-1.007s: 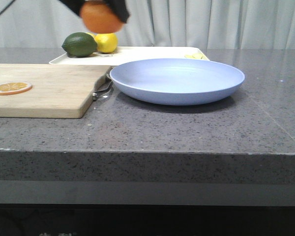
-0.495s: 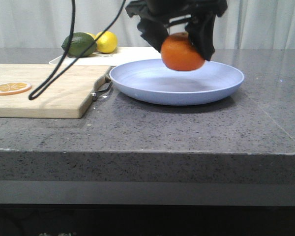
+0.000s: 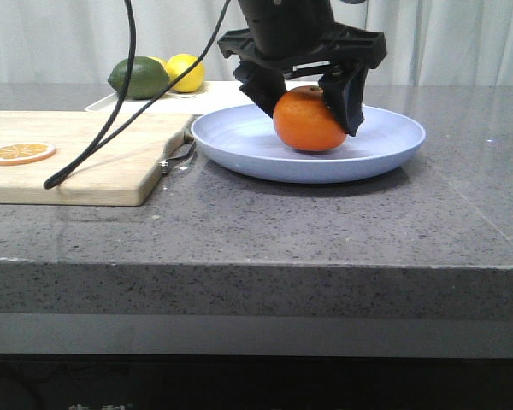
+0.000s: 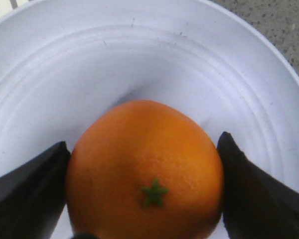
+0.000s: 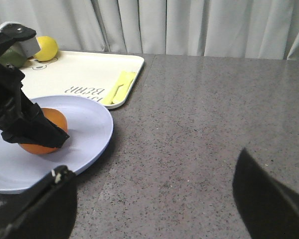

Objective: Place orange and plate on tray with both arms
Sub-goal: 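Lower the orange onto the plate, open the left gripper and withdraw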

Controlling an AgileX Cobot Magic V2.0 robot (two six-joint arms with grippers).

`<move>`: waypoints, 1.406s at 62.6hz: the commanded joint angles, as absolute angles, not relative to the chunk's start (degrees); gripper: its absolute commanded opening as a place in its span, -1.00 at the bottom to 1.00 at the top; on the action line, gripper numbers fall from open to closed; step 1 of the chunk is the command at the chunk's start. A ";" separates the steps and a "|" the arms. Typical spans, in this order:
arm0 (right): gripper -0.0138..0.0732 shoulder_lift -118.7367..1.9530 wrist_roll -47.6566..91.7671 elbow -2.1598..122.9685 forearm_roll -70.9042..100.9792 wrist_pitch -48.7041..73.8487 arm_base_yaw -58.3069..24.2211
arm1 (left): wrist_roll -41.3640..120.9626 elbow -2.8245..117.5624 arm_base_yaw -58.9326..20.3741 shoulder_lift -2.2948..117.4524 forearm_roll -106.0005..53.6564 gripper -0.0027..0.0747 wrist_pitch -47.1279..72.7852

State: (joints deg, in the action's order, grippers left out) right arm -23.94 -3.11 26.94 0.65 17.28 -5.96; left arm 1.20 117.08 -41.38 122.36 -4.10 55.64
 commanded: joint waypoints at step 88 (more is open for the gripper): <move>0.79 -24.70 -2.35 28.91 0.53 12.63 -5.95 | -1.69 115.46 -35.60 99.30 3.33 -0.98 73.31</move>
